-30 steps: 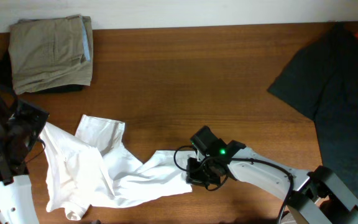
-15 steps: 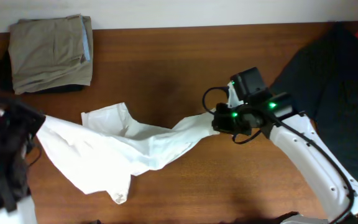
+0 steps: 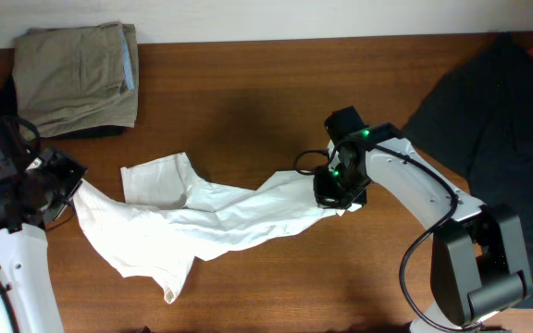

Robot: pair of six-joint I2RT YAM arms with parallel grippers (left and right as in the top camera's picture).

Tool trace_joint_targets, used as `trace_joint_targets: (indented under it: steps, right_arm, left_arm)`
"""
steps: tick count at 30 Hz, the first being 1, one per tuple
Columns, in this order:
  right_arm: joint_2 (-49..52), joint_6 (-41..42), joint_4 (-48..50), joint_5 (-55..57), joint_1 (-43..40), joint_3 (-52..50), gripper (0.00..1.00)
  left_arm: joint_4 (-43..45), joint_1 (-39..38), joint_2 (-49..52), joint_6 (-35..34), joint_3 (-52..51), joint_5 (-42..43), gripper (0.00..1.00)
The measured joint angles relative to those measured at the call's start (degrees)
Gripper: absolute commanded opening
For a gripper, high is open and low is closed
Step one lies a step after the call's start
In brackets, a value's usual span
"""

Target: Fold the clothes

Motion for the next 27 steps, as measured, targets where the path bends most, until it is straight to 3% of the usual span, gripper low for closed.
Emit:
trace_joint_targets:
  steps: [1,3,5,9,19,27]
  right_arm:
    - [0.02,-0.72,-0.31,0.24,0.00,0.00,0.18]
    - [-0.33,-1.64,-3.02,2.86,-0.98,0.02,0.65]
    - [-2.14,-2.60,-5.66,5.66,-3.48,0.20,0.67]
    - [-3.13,-7.13,-4.28,4.79,-6.27,-1.68,0.52]
    - [-3.32,-8.74,9.09,-6.58,-6.25,-11.65,0.41]
    - [-3.32,-8.24,13.42,-7.63,-6.25,-13.09,0.16]
  left_arm:
    - [0.02,0.00,-0.02,0.00,0.00,0.00,0.01]
    - [0.11,0.00,0.00,0.02,0.00,0.00,0.01]
    - [0.24,0.00,0.00,0.02,0.00,0.02,0.01]
    - [0.28,0.00,0.00,0.02,0.00,0.17,0.01]
    - [0.92,0.00,-0.02,0.02,0.00,0.20,0.01]
    - [0.92,0.00,-0.02,0.02,0.00,0.17,0.01]
